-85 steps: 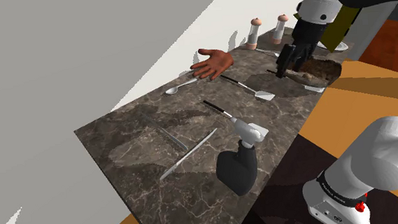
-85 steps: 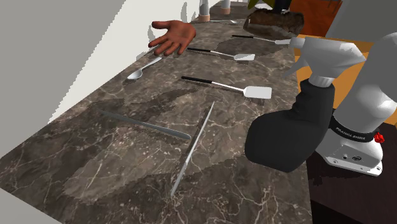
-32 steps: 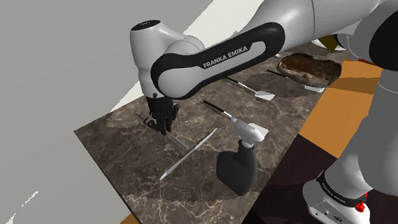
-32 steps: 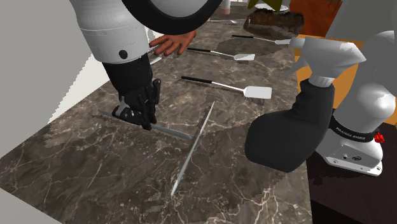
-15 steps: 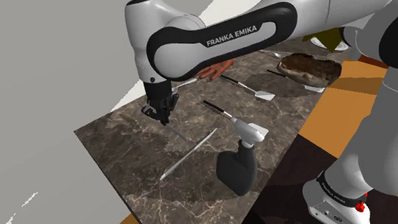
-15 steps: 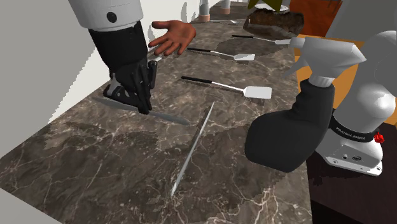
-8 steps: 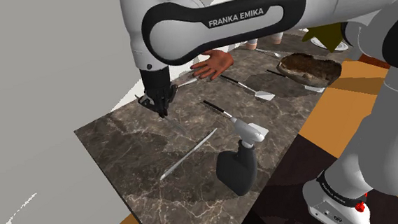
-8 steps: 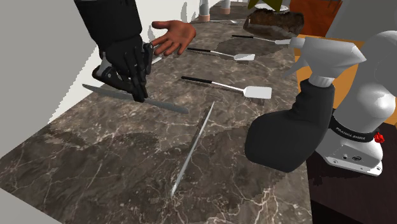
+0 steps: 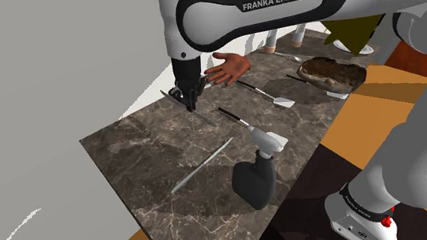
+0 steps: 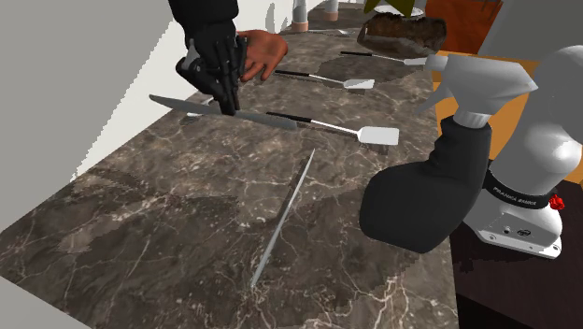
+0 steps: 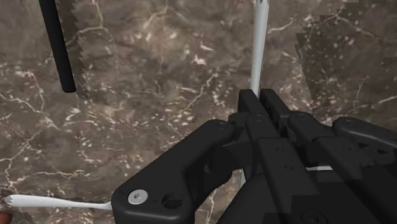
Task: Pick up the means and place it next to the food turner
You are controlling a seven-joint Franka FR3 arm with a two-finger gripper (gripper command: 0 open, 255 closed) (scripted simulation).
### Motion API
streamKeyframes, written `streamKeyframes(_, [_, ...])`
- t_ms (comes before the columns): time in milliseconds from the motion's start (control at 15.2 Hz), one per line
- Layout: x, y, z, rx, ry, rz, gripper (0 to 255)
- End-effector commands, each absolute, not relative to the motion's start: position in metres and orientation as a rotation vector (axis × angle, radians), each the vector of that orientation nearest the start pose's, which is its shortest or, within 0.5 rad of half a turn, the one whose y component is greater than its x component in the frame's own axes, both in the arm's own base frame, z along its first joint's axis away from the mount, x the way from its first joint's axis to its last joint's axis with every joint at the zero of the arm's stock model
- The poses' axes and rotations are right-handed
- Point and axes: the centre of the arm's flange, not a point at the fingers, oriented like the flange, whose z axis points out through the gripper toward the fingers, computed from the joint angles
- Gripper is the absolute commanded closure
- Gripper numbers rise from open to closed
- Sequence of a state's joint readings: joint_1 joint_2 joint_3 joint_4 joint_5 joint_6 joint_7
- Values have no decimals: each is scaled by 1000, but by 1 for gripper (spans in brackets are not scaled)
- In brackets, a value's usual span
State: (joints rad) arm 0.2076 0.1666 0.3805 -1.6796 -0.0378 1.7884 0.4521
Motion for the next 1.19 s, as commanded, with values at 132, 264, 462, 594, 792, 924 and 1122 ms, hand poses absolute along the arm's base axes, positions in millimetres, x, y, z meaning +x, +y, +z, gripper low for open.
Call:
streamKeyframes(132, [518, 269, 502, -3133, -224, 82, 255])
streamKeyframes(264, [521, 243, 503, -3133, -224, 82, 255])
streamKeyframes(462, [525, 204, 503, -3133, -224, 82, 255])
streamKeyframes(594, [528, 178, 504, -3133, -224, 82, 255])
streamKeyframes(792, [533, 138, 504, -3133, -224, 82, 255])
streamKeyframes(924, [536, 112, 505, -3133, -224, 82, 255])
streamKeyframes(1122, [540, 73, 505, -3133, -224, 82, 255])
